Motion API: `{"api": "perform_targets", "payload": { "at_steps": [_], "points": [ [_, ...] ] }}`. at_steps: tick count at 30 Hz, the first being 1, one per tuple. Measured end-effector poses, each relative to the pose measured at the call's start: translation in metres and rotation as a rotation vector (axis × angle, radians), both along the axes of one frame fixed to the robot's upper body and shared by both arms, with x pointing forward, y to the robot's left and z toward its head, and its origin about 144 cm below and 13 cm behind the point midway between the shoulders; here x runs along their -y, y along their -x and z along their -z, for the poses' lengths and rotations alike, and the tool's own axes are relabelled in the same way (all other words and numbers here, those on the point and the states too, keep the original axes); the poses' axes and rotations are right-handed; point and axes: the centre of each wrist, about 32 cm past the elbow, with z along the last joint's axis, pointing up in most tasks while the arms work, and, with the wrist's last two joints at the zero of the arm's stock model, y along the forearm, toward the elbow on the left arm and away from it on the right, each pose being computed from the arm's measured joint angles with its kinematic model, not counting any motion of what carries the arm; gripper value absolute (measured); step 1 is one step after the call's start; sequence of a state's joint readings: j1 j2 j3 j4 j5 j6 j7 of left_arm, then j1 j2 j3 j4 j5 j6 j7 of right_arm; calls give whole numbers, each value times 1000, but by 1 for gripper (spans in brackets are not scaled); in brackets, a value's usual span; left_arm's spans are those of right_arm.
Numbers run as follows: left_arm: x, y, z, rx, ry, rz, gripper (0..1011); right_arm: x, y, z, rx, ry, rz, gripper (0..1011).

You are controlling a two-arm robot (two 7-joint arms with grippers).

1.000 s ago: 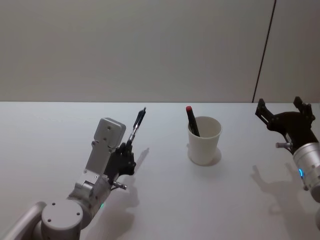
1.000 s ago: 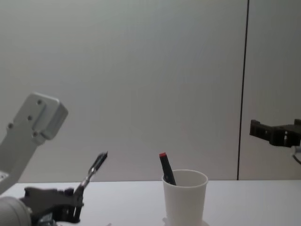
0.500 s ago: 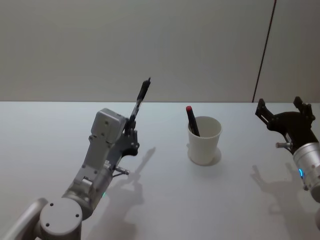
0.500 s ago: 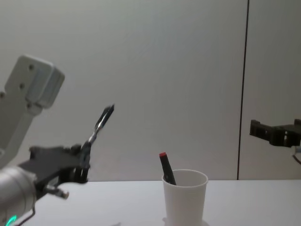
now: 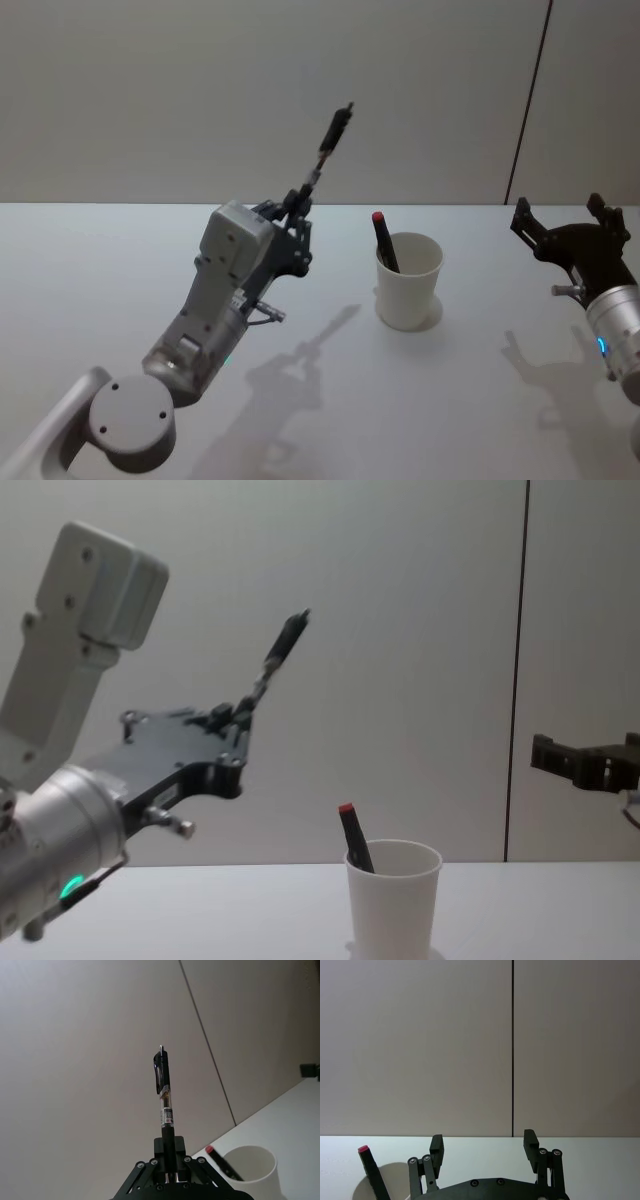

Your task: Place the pen into the pen holder.

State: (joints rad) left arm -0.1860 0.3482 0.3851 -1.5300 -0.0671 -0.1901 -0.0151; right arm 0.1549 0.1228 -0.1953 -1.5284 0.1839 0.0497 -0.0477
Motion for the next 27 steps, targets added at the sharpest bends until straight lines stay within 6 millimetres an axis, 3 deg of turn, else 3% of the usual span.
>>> {"api": "perform_targets", "payload": {
  "at_steps": [27],
  "points": [
    [8,-43,-11,140,-44,303,124,0,0,0,0,0,0,1001]
  ]
}}
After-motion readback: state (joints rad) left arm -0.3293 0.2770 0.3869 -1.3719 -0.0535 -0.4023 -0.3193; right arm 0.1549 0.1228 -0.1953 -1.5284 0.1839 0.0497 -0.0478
